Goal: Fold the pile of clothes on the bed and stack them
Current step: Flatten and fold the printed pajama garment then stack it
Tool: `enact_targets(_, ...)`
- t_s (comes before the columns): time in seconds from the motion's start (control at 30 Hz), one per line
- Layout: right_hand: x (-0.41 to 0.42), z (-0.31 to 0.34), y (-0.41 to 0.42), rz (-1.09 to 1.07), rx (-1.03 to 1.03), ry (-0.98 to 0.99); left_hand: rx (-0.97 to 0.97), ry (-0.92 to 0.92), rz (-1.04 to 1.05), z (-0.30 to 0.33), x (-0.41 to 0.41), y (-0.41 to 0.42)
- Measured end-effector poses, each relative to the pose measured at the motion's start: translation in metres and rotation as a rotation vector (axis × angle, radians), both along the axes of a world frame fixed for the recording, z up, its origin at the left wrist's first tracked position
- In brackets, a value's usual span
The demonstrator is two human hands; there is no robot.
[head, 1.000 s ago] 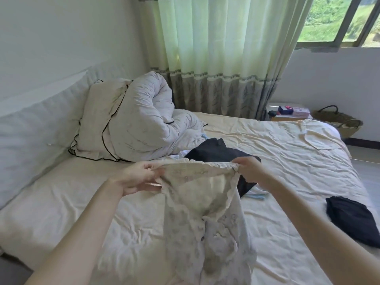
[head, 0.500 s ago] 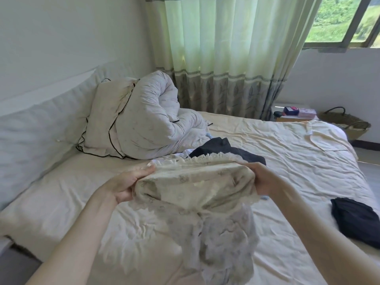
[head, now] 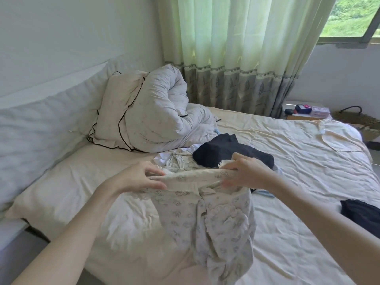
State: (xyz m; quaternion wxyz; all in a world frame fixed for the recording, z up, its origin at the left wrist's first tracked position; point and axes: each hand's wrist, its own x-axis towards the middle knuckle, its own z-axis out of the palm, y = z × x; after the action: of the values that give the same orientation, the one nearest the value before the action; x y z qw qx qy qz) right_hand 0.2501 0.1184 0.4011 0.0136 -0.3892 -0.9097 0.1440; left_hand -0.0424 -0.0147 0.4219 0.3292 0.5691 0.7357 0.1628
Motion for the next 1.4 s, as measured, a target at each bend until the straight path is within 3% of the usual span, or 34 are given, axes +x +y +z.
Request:
enact_targets(0.1, -0.008, -0.001, -0.002, -0.008, 0.145, -0.076, 0.136, 0.420, 0.024, -0.012, 0.014, -0.004)
enact_targets(0.2, -0.017, 0.023, 0.006, -0.060, 0.166, 0.106, 0.352, 0.468, 0.156, 0.006, 0.012, 0.001)
enact_targets(0.33, -0.033, 0.098, 0.023, -0.082, 0.289, 0.397, 0.548, 0.590, 0.249, 0.085, 0.006, 0.023)
enact_targets(0.4, -0.035, 0.135, 0.026, -0.110, 0.535, 0.612, 0.743, 0.474, 0.325, 0.127, 0.005, 0.026)
enact_targets(0.47, -0.035, 0.153, 0.023, -0.056, 0.743, 0.837, 0.919, 0.198, 0.345, 0.156, 0.005, 0.021)
enact_targets(0.53, -0.036, 0.152, 0.024, -0.004, 0.641, 0.788, 0.905, 0.053, 0.358, 0.162, 0.006, 0.015)
enact_targets(0.6, -0.037, 0.141, 0.030, -0.056, 0.358, 0.617, 0.747, 0.016, 0.364, 0.151, 0.007, 0.015)
enact_targets(0.67, -0.038, 0.134, 0.039, -0.112, 0.228, 0.556, 0.651, -0.044, 0.388, 0.143, 0.004, 0.017)
enact_targets(0.8, -0.044, 0.151, 0.050, -0.218, 0.212, 0.711, 0.694, -0.137, 0.363, 0.150, -0.002, 0.018)
enact_targets(1.0, -0.041, 0.148, 0.056, -0.206, -0.168, 0.747, 0.515, -0.044, 0.216, 0.148, -0.010, 0.005)
enact_targets(1.2, -0.039, 0.146, 0.047, -0.047, -0.319, 0.830, 0.548, -0.402, 0.287, 0.143, -0.020, -0.005)
enact_targets(1.23, -0.039, 0.148, 0.045, -0.026, -0.295, 0.818, 0.576, -0.378, 0.263, 0.144, -0.022, -0.006)
enact_targets(1.33, -0.039, 0.148, 0.041, 0.003, -0.170, 0.683, 0.653, -0.058, 0.211, 0.139, -0.027, -0.007)
enact_targets(1.4, -0.043, 0.143, 0.038, 0.005, -0.147, 0.662, 0.749, -0.003, 0.247, 0.131, -0.029, -0.009)
